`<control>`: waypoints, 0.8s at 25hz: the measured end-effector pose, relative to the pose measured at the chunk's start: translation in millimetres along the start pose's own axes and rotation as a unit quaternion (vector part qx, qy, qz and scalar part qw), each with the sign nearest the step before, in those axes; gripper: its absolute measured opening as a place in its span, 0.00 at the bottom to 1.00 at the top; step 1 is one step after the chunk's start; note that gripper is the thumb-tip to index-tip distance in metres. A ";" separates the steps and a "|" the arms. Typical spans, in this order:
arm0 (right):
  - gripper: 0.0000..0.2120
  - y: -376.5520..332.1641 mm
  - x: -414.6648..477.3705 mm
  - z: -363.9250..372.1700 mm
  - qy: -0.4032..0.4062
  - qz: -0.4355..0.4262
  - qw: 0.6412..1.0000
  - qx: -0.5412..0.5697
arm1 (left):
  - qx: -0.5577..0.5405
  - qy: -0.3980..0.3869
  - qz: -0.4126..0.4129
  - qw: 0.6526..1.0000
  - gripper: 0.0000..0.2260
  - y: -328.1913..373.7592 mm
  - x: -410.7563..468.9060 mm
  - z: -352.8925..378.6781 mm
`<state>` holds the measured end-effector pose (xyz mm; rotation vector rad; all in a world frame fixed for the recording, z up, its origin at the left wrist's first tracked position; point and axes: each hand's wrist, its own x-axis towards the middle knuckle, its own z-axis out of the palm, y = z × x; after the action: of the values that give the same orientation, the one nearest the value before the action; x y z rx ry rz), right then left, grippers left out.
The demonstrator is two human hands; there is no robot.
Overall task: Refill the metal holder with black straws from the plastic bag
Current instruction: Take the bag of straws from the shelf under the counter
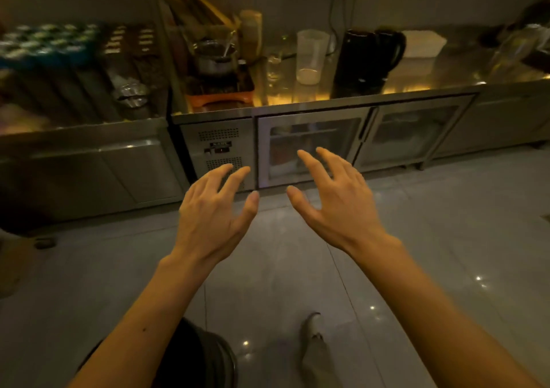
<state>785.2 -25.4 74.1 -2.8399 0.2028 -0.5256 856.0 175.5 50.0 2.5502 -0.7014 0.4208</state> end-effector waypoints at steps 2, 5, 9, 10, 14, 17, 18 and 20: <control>0.32 7.8 42.8 16.1 -0.010 -0.029 0.999 0.012 | 0.025 0.007 -0.025 0.999 0.26 -10.9 28.8 10.8; 0.32 20.1 108.0 35.3 -0.019 -0.078 0.996 0.026 | 0.051 0.027 -0.059 0.997 0.26 -24.1 71.9 20.8; 0.31 26.7 205.6 53.9 -0.034 -0.144 0.987 0.063 | 0.087 0.046 -0.118 0.988 0.27 -39.0 136.1 26.8; 0.31 23.5 230.6 59.9 -0.039 -0.162 0.983 0.073 | 0.093 0.055 -0.134 0.985 0.27 -46.5 151.9 26.9; 0.31 -6.0 296.8 84.2 -0.046 -0.220 0.969 0.099 | 0.125 0.089 -0.178 0.972 0.26 -82.1 187.2 16.2; 0.31 -53.5 355.3 109.0 -0.053 -0.277 0.952 0.118 | 0.144 0.117 -0.221 0.958 0.26 -136.1 212.5 1.4; 0.31 -70.8 371.4 117.3 -0.051 -0.291 0.948 0.121 | 0.146 0.123 -0.229 0.955 0.26 -155.2 219.6 -3.8; 0.31 -111.6 404.1 135.9 -0.049 -0.310 0.941 0.128 | 0.153 0.132 -0.239 0.950 0.26 -197.2 233.9 -16.5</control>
<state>1219.3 38.2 115.5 -2.6189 -0.7458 -0.4747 1152.9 240.5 89.1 2.7522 0.0938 0.7242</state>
